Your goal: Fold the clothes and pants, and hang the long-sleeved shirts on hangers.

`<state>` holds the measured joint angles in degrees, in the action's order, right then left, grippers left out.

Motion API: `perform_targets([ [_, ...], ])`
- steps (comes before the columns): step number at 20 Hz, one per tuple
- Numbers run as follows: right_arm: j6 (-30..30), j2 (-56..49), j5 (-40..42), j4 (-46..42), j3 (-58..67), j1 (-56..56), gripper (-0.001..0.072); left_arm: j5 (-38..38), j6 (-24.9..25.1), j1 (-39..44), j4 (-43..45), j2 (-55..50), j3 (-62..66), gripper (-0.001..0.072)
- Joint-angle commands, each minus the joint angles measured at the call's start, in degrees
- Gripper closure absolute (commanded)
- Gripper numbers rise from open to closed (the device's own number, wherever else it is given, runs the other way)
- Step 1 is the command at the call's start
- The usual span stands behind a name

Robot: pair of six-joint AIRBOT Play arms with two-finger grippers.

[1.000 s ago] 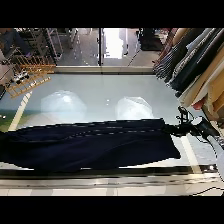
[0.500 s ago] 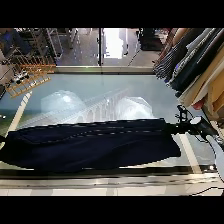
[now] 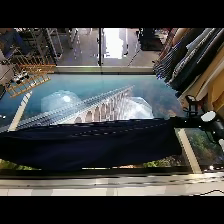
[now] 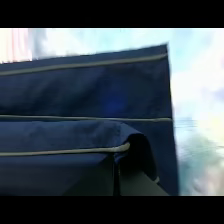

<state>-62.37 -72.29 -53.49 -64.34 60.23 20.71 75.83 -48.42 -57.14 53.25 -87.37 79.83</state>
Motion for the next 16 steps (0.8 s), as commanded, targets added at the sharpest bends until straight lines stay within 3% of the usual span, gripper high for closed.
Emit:
perform_targets([
  [1, -5.4, 7.9, 0.9, -6.1, 0.1, 0.0, 0.0705, 3.0, -4.4, -1.6, -0.5, 0.1, 4.2, 0.0697],
  [7, -7.6, 1.6, 9.9, -5.0, 0.1, -0.8, 0.0705, -2.1, -9.3, -1.7, -6.0, -3.1, 4.3, 0.0696],
  [13, -7.7, -13.1, 30.3, 5.7, 0.3, -6.3, 0.0704, -9.8, -14.8, 3.8, -6.2, -11.4, 4.3, 0.0696],
  [16, -7.7, -17.9, 31.3, 7.8, 2.8, -7.3, 0.0692, -13.4, -16.0, 6.0, -6.2, -14.3, 4.3, 0.0694],
])
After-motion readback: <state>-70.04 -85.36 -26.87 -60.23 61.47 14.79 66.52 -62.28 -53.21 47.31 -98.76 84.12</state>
